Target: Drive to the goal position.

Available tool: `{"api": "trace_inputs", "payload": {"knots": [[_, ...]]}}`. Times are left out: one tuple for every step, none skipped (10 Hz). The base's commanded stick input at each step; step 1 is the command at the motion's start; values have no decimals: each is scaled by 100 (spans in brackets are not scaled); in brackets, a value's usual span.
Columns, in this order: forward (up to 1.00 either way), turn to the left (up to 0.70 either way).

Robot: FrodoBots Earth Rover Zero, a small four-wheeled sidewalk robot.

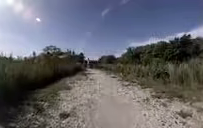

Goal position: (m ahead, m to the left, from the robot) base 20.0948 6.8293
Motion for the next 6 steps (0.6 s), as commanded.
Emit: {"api": "trace_inputs", "payload": {"knots": [[70, 0], [70, -20], [70, -26], [70, -4], [70, 0], [70, 0]]}}
